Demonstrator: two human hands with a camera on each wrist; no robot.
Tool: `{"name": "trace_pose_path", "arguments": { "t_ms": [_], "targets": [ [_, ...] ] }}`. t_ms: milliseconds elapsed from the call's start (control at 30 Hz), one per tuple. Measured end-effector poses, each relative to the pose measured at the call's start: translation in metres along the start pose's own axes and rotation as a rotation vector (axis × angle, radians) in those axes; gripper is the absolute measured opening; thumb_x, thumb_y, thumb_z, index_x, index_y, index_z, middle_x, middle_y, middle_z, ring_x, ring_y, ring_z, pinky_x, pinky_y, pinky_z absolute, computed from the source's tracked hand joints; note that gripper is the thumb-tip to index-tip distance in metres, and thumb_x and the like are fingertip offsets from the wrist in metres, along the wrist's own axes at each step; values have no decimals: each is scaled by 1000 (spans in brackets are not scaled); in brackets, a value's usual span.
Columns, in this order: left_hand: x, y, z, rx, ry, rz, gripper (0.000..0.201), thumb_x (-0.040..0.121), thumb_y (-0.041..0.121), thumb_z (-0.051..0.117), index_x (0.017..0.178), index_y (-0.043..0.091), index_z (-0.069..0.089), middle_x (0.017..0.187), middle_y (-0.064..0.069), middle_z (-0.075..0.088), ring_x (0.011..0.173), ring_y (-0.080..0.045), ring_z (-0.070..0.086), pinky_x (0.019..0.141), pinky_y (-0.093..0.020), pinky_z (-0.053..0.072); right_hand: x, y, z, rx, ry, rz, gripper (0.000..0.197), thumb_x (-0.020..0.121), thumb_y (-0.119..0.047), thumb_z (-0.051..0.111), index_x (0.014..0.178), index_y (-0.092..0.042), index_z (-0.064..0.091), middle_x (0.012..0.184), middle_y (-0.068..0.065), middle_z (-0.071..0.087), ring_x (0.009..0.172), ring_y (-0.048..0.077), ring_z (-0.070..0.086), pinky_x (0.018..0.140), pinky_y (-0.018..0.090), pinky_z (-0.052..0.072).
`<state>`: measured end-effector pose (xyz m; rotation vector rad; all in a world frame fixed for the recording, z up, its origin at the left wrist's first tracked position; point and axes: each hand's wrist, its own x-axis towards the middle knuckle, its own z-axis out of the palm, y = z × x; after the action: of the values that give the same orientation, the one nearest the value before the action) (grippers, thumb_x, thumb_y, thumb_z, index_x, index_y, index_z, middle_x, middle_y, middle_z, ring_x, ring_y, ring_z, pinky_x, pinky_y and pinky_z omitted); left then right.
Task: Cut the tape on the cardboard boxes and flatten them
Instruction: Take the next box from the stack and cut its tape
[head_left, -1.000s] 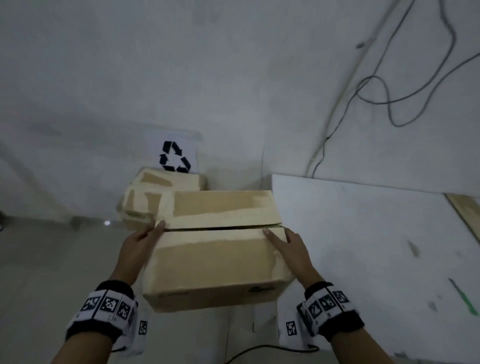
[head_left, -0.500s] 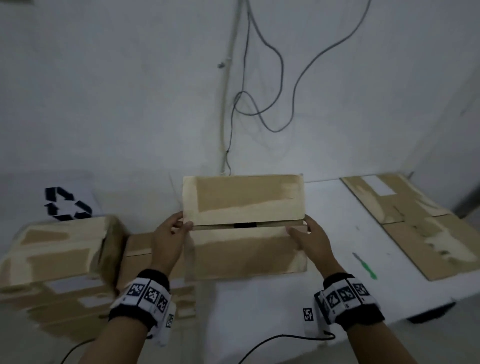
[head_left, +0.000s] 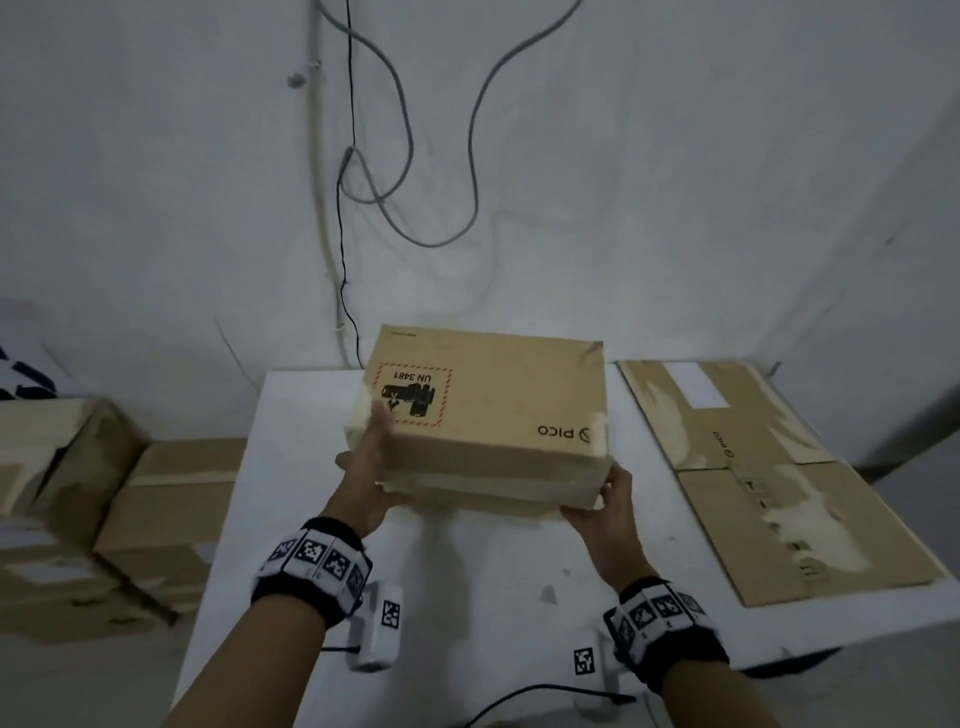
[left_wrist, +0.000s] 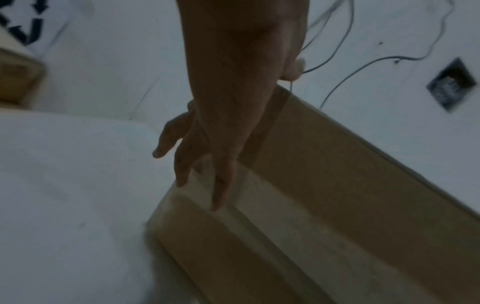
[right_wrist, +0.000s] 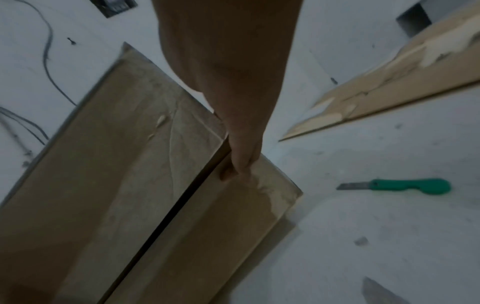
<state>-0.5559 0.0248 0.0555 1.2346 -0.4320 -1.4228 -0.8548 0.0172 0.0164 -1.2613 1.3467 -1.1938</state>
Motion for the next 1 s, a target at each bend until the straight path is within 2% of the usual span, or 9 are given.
{"name": "trace_pose_path", "arguments": {
  "t_ms": [133,200,300,467,533,667,833,933,1000],
  "targets": [
    [-3,-21,2,-80,24,49,70,79,24,78,138,12,42,137,-9,37,120,-22,52,76,-32,59,-6,30,-6,36,27,55,45,83,4,72,116,-20,53,123,6,59,121,26,57,87,37,57],
    [-4,-29,-2,-254,-64,61,69,82,15,73,141,7,39,139,-14,49,118,-22,58,87,-34,56,-11,39,-3,238,74,204,26,94,8,56,109,-13,58,117,9,62,106,25,66,75,27,58],
    [-6,-32,-12,-345,-152,77,51,93,9,53,142,8,41,130,-10,60,119,-23,58,100,-40,49,-23,44,2,483,154,419,18,102,-10,47,110,-2,61,116,17,65,95,29,71,75,40,61],
    [-15,-39,-42,-260,-25,58,36,102,13,39,138,13,44,119,1,64,104,-14,65,94,-34,54,-33,51,-2,367,101,527,22,98,-15,48,83,-7,61,89,12,65,83,35,66,81,43,56],
    [-14,-54,-53,-314,135,-83,33,100,9,46,133,3,48,97,18,65,87,5,60,83,-15,49,-34,61,-6,271,38,536,22,100,-14,49,86,-6,64,90,7,71,79,31,70,74,35,56],
    [-20,-83,-61,-164,296,3,36,101,47,36,102,16,54,67,-1,44,72,-19,42,66,-29,37,-17,101,-29,-230,-20,367,17,97,-5,55,107,-1,68,118,8,65,107,32,62,82,27,50],
    [-20,-76,-47,-74,188,35,70,58,84,59,97,27,68,78,-2,49,63,-15,45,60,-30,44,4,142,-70,-844,-69,214,43,86,-4,61,128,-14,65,124,18,60,118,34,52,105,40,39],
    [-11,-73,-39,29,281,37,88,71,63,71,142,23,36,115,-3,55,97,-22,56,86,-42,51,3,147,-81,-1013,-131,212,34,93,-27,46,114,-14,71,114,12,64,107,30,57,90,31,40],
    [-8,-76,-32,128,391,98,88,78,44,74,146,20,23,134,-5,48,117,-27,51,99,-47,45,-1,136,-80,-1032,-91,263,24,96,-30,54,98,-11,68,99,4,62,99,27,56,74,30,35]
  ]
}}
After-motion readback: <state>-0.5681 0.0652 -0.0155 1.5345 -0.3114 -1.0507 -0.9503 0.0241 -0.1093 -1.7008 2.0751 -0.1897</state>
